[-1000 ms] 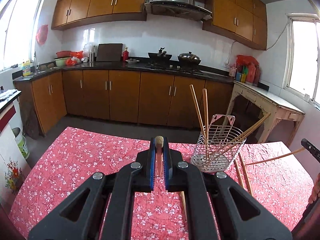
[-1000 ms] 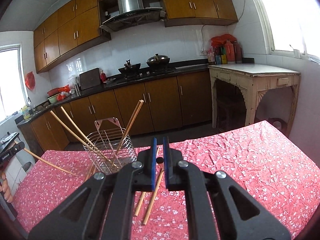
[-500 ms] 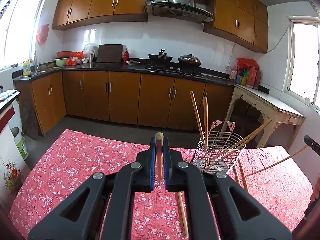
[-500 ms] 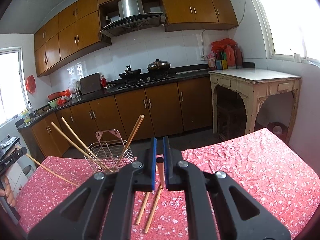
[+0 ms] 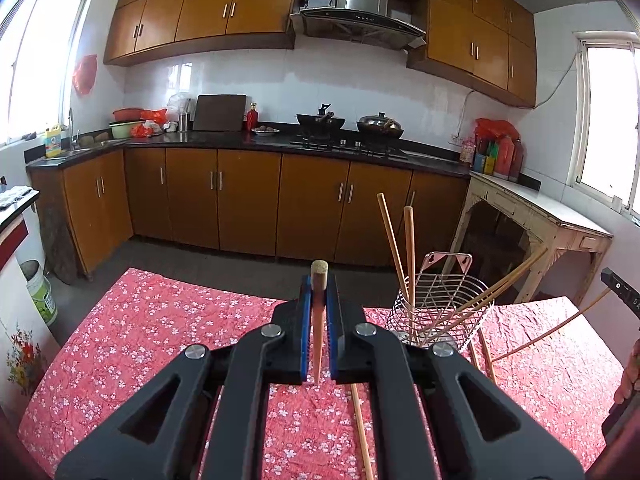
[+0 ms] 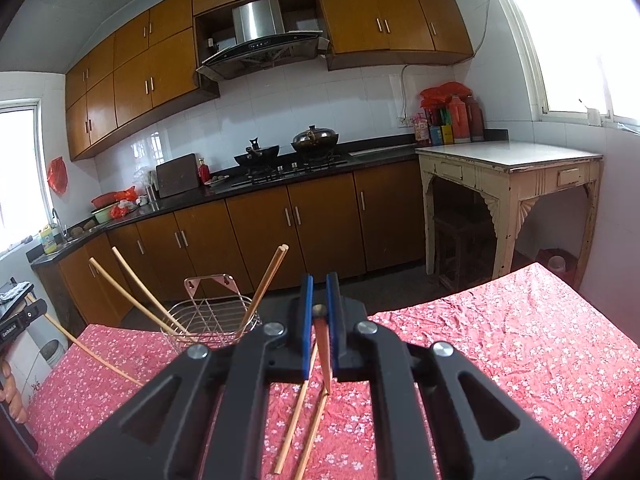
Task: Organize utensils
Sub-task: 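Lower both held chopsticks into the wire basket and open both tools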
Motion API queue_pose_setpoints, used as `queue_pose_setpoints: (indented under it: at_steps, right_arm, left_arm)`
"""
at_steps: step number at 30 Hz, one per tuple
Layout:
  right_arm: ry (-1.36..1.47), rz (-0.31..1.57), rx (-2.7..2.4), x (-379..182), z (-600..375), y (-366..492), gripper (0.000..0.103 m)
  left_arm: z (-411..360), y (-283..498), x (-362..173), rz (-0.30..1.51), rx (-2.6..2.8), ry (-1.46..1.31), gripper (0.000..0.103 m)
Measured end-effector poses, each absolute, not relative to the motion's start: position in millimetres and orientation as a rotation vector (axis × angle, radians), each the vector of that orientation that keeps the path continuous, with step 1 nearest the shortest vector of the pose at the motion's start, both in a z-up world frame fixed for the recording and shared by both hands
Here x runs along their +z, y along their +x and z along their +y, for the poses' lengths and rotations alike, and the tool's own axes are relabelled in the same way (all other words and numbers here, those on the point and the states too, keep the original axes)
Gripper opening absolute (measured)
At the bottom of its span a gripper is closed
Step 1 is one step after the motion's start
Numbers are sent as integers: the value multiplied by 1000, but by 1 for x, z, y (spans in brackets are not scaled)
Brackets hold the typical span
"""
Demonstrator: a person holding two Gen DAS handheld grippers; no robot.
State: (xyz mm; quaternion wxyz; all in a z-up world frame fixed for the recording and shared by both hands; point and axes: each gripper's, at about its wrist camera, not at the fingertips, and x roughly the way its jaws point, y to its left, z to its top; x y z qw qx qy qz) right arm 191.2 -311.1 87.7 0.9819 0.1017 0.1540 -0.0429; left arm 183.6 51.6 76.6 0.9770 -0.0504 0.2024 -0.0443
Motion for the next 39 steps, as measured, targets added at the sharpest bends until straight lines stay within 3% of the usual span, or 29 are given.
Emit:
queue_pose_setpoints:
  at_steps: [9,25,32,39]
  right_arm:
    - [217,307,-94,83,-314,199,7]
    - [269,97,88,208,-301,167,7]
    - [235,145,126,205,-270,214,7]
    - [284,275,166,178,-270,261,7]
  left_arm:
    - [50,190,76,425,-81,-115,7]
    - [36,178,174,253,-154,-201,7]
    - [10,192,202,158,-167,-258,7]
    - [-14,235,175,261,-191,-244,7]
